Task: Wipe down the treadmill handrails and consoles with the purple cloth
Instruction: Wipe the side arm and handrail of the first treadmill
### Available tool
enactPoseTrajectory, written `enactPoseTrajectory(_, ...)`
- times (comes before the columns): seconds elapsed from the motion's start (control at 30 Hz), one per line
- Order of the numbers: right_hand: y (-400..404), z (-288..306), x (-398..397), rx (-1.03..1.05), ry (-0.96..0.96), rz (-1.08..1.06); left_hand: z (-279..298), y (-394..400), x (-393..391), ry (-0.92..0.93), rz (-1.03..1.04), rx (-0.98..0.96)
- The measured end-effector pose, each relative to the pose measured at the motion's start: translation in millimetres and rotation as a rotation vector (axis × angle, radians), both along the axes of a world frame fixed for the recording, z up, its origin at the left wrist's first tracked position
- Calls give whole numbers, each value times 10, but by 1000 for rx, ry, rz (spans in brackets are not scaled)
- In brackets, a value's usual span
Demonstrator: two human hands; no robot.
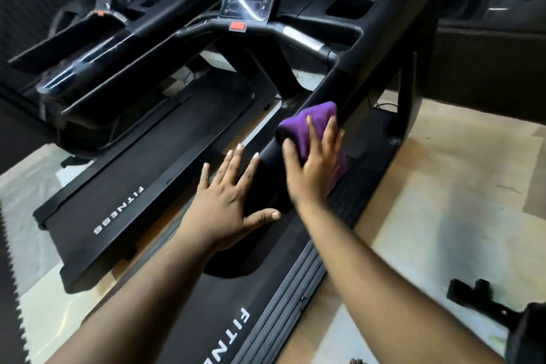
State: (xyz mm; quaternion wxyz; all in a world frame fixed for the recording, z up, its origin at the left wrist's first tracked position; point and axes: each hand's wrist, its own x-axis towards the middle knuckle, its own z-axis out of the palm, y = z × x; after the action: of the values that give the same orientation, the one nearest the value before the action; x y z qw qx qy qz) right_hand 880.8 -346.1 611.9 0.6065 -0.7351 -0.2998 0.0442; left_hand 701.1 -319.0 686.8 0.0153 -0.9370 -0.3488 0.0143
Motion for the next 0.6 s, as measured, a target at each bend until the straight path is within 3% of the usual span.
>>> enactPoseTrajectory(0.07, -219, -153, -423, 22, -70, 84, -8, 0, 6, 7, -5, 11)
enactPoseTrajectory(0.17, -162, -340, -170, 107, -94, 113, -9, -12, 8, 0, -8, 1)
enactPoseTrajectory(0.27, 29, -250, 235, 125, 143, -2, 8, -7, 16, 11, -14, -19)
enactPoseTrajectory(0.37, -6, -110, -24, 149, 374, -110, 19, -8, 13, 6, -7, -21)
enactPoseTrajectory(0.5, -291, -73, -700, 4, 157, 38, 24, 1, 9, -18, -15, -44)
enactPoseTrajectory(0.6, -260, -9, -453, -112, 10, 113, 52, 6, 31, -8, -10, -38)
